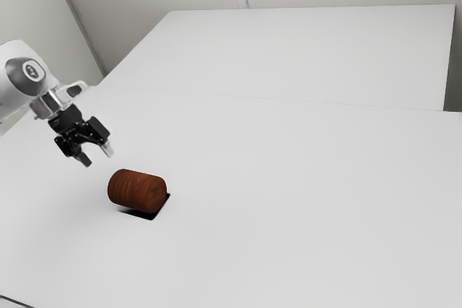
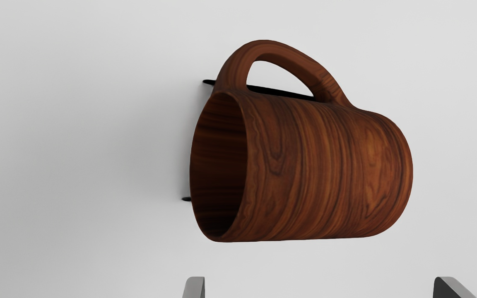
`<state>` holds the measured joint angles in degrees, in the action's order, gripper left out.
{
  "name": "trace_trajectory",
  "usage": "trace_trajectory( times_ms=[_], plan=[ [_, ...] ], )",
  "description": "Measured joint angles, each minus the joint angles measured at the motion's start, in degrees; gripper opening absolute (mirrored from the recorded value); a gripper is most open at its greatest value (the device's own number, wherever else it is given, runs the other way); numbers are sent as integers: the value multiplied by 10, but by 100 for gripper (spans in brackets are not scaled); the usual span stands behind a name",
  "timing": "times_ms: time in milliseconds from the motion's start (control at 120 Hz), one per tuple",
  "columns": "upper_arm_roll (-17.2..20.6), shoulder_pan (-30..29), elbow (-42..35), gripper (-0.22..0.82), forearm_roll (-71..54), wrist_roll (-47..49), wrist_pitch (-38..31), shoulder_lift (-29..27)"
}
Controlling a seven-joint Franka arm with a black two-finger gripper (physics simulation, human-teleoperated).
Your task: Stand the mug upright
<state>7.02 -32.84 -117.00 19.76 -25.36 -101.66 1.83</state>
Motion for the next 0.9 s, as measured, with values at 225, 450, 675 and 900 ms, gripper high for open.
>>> trace_trajectory(
  times_ms=[225, 450, 675, 900],
  plan=[
    [0, 9, -9, 60, 51, -69, -20, 27],
    [0, -6, -14, 60, 83, -129, -31, 58],
    [1, -18, -14, 60, 103, -172, -33, 91],
    [2, -28, -18, 60, 165, -208, -22, 107]
  ],
)
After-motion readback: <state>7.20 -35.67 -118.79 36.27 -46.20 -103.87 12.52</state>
